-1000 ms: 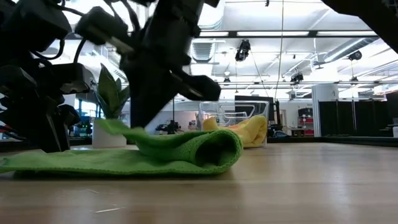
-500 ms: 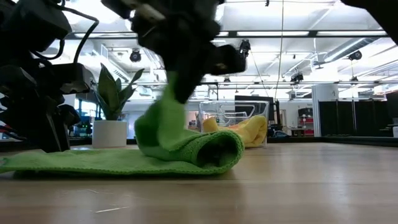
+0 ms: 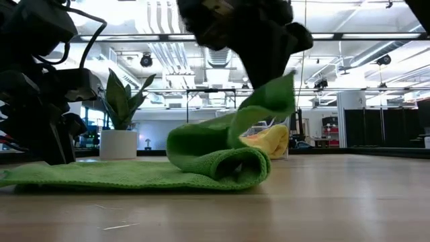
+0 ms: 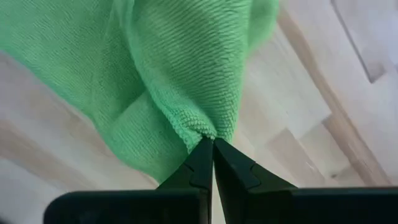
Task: Fold microfiber towels
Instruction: Fold the green towel
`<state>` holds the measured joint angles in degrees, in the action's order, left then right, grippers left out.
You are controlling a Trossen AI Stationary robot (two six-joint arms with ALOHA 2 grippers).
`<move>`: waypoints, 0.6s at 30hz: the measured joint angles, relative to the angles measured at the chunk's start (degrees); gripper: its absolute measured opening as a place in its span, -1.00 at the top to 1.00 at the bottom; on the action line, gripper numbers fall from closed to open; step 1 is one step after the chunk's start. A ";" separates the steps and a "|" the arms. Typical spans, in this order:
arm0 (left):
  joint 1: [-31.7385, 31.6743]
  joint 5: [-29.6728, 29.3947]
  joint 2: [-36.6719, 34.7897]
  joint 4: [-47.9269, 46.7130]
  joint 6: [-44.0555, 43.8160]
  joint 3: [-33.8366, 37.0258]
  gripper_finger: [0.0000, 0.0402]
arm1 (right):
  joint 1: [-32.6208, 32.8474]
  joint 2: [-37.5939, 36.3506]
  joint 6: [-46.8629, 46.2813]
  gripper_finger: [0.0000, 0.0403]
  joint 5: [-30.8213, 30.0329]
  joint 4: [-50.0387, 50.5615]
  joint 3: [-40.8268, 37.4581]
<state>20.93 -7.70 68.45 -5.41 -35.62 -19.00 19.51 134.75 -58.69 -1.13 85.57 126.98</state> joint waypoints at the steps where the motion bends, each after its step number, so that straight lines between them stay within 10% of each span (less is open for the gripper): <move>1: 0.00 0.06 -0.02 0.00 0.00 0.00 0.35 | 0.00 -1.18 -0.47 0.96 0.00 -0.56 -1.31; 18: -0.02 0.30 -0.02 0.09 -0.11 0.00 0.35 | 8.25 -44.03 -28.30 0.96 -0.41 -40.15 -64.92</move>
<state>20.91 -7.40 68.42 -5.32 -35.73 -19.00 27.75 90.72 -86.99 -1.54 45.42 62.07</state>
